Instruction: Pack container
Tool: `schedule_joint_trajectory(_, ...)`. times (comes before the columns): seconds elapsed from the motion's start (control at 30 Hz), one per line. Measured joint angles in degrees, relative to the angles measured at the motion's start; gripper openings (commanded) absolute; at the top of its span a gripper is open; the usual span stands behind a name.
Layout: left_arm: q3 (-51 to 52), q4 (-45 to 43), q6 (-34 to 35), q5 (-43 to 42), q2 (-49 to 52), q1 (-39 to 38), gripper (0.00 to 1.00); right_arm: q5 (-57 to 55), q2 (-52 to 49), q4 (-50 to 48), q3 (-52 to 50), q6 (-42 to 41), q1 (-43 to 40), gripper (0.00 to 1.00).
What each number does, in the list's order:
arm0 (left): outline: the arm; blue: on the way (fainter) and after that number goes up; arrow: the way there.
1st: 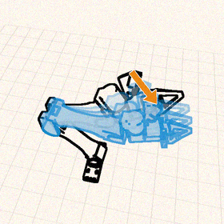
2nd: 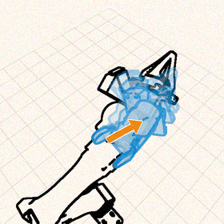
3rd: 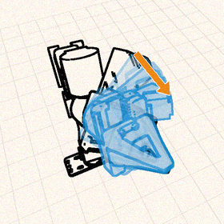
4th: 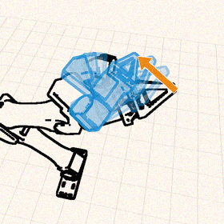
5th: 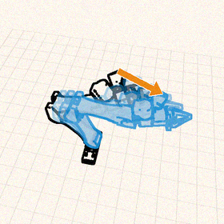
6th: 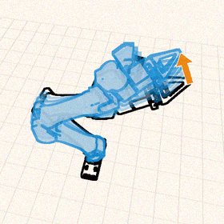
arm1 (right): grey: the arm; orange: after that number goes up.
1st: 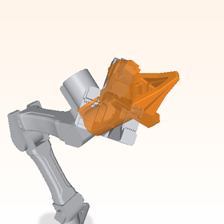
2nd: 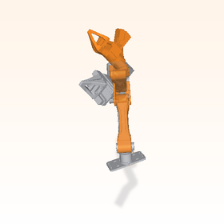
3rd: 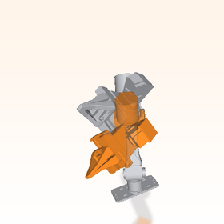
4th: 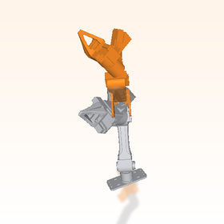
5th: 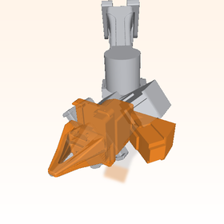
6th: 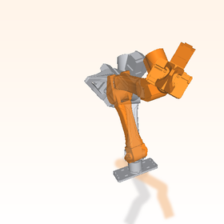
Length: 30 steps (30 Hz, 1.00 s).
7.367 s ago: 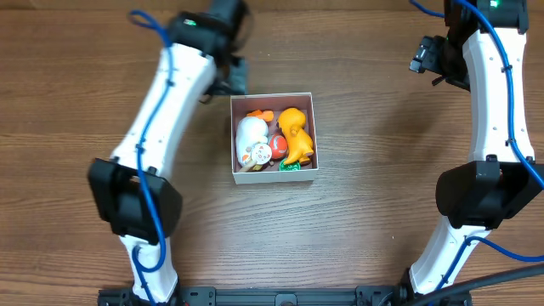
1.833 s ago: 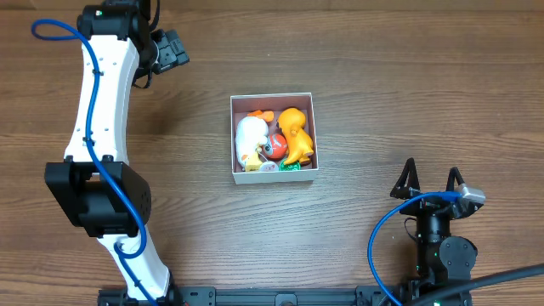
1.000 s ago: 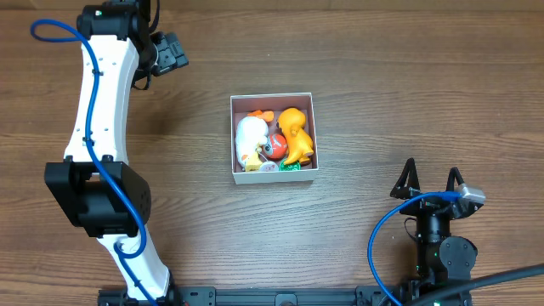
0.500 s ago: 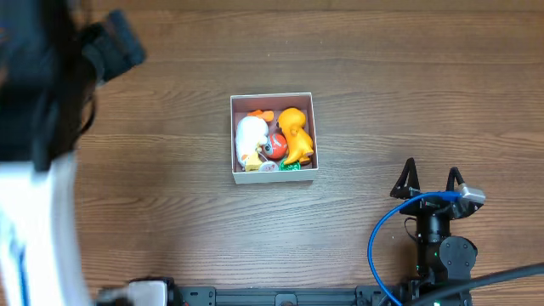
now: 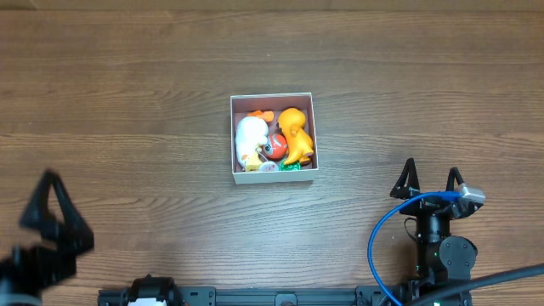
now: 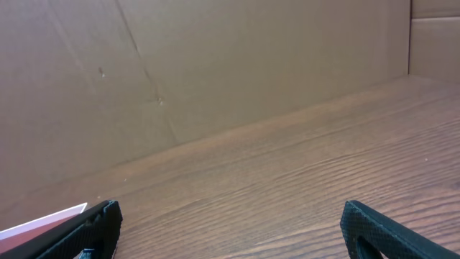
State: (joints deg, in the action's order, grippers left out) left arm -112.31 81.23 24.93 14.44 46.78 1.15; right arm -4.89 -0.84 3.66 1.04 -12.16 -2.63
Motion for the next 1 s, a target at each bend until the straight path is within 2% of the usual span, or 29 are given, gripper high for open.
schedule_joint_trajectory(0.1,8.26,-3.65,0.24,0.22,-6.34,-0.02,1.00,0.00,0.00,0.07,0.00,-0.02,0.02,1.00)
schedule_joint_trajectory(0.23,25.99,-15.61,0.68,0.61,-14.91,-0.02,1.00,0.00,0.00,0.09,0.00,0.00,0.00,1.00)
schedule_joint_trajectory(0.4,52.83,-39.65,0.96,0.81,-22.43,0.02,1.00,0.00,0.00,0.07,0.00,0.02,0.00,1.00)
schedule_joint_trajectory(0.57,76.11,-61.64,1.29,0.79,-25.35,0.02,1.00,0.02,0.00,0.07,0.00,0.04,0.00,1.00)
schedule_joint_trajectory(0.63,84.78,-71.65,1.42,0.52,-25.86,0.02,1.00,0.00,0.00,0.00,0.00,0.00,0.02,1.00)
schedule_joint_trajectory(0.73,94.88,-81.99,1.55,-0.55,-27.36,0.02,1.00,0.00,0.00,0.07,0.00,0.02,0.00,1.00)
schedule_joint_trajectory(0.83,100.61,-85.81,1.57,-1.90,-29.97,0.02,1.00,0.00,0.00,0.07,0.00,0.02,0.00,1.00)
schedule_joint_trajectory(1.0,103.30,-85.53,1.53,-3.76,-34.73,0.02,1.00,0.00,0.00,0.02,0.00,0.02,0.00,1.00)
